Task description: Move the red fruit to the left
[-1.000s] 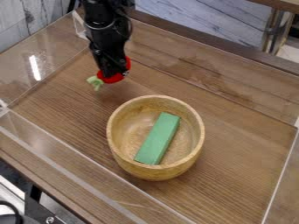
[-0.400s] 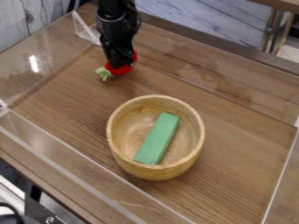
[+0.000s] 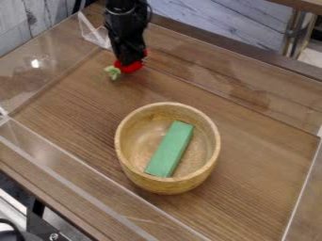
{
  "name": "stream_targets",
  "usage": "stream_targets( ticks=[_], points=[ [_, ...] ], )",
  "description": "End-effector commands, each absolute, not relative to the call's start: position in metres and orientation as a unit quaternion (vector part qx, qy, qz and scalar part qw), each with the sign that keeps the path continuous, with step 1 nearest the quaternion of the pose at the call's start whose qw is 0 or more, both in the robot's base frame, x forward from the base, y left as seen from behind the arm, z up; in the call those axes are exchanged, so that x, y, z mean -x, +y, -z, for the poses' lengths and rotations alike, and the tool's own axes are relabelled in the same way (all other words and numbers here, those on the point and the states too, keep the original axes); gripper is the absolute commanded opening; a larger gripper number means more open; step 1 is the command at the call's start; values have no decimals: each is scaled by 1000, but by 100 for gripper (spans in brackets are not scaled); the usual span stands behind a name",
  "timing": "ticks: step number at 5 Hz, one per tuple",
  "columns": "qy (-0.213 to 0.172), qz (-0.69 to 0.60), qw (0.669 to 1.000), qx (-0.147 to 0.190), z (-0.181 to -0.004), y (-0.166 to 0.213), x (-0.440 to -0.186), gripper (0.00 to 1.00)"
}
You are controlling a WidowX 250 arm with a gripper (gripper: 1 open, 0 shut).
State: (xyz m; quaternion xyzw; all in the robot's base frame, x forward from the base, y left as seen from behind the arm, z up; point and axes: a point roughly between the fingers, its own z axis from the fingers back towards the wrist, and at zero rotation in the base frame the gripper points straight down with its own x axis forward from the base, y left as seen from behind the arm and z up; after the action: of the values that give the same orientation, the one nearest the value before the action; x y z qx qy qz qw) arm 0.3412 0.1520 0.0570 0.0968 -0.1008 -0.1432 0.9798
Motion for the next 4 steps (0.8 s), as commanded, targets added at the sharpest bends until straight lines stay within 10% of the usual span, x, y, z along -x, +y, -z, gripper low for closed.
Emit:
stream_targets(
  ticks=[1,3,4],
  points=[
    [-137,116,978,-109,-93,166,-350,0],
    [-127,56,985,-99,-78,190,-356,0],
    [-128,45,987,-82,-67,189,-352,100]
  ],
)
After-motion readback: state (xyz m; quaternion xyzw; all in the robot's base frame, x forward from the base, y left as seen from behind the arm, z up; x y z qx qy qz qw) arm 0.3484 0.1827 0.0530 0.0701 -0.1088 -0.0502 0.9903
